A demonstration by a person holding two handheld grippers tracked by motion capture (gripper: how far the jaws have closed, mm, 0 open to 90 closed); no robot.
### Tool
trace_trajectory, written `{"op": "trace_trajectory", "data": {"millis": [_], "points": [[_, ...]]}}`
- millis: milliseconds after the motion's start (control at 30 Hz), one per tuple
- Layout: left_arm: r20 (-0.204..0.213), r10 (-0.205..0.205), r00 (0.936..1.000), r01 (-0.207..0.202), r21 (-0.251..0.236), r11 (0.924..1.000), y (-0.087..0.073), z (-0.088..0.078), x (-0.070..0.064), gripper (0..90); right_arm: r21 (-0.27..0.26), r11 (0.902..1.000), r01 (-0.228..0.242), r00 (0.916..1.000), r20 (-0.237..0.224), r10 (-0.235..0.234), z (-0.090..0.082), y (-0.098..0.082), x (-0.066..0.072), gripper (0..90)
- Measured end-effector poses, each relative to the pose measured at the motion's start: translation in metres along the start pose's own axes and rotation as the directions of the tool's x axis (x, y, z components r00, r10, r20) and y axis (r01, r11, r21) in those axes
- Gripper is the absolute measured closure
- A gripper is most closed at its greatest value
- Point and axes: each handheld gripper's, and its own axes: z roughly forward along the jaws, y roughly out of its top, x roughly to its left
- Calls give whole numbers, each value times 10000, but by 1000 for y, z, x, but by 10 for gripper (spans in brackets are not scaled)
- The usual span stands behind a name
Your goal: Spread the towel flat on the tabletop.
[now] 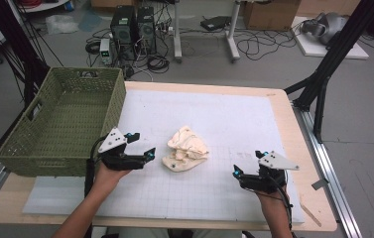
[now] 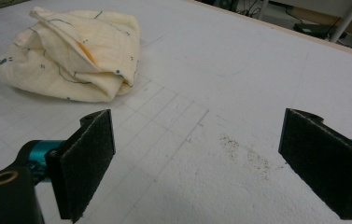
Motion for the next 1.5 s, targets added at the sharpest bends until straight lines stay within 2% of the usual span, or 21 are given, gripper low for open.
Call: {"op": "trace_trajectory", "data": {"millis": [167, 267, 333, 533, 633, 700, 800, 867, 1000, 1067, 1233, 1333, 1433, 1500], "points": [[58, 48, 10000, -48, 6, 10000, 0, -1, -3, 184, -57, 10000, 41, 9999, -114, -41, 3, 2, 0, 100], [-51, 3, 10000, -2, 110, 9999, 0, -2, -3, 184, -174, 9998, 75, 9996, -288, -80, 6, 5, 1, 99], [-46, -69, 10000, 69, 137, 9999, 0, -3, -3, 184, -131, 9999, 54, 9975, -705, -63, 10, 7, 4, 100], [9, -72, 10000, 72, 279, 9996, 0, -2, -1, 184, 261, 9988, 424, 9911, -1273, -388, 26, 14, 11, 101], [51, -104, 9999, 103, 273, 9996, -2, -4, 1, 184, -24, 9971, 756, 9861, -1485, -751, 33, 19, 16, 162], [44, -136, 9999, 134, 316, 9994, -4, -5, 2, 184, -138, 9978, 644, 9840, -1657, -658, 37, 23, 19, 192], [55, -127, 9999, 125, 355, 9993, -5, -4, 2, 184, -325, 9960, 835, 9725, -2152, -886, 46, 31, 24, 355], [82, -79, 9999, 76, 386, 9992, -6, -3, 0, 186, -301, 9923, 1202, 9600, -2512, -1239, 54, 37, 30, 442], [191, 17, 9998, -27, 531, 9986, -8, 0, -2, 192, -133, 9804, 1967, 9376, -2899, -1921, 70, 48, 40, 557], [177, 18, 9998, -27, 549, 9985, -9, 1, -2, 192, -104, 9769, 2136, 9297, -3049, -2065, 76, 51, 44, 592], [151, -44, 9999, 35, 599, 9982, -10, 2, 0, 194, 20, 9726, 2325, 9180, -3310, -2187, 90, 58, 51, 656], [150, -72, 9999, 63, 615, 9981, -10, 2, 0, 196, 178, 9690, 2464, 9139, -3371, -2262, 96, 58, 53, 724], [151, -92, 9998, 82, 637, 9979, -11, 2, 1, 198, 364, 9690, 2443, 9092, -3561, -2159, 99, 56, 52, 858], [130, -100, 9999, 91, 644, 9979, -11, 2, 1, 200, 317, 9693, 2438, 9091, -3557, -2170, 98, 57, 52, 871]]}}
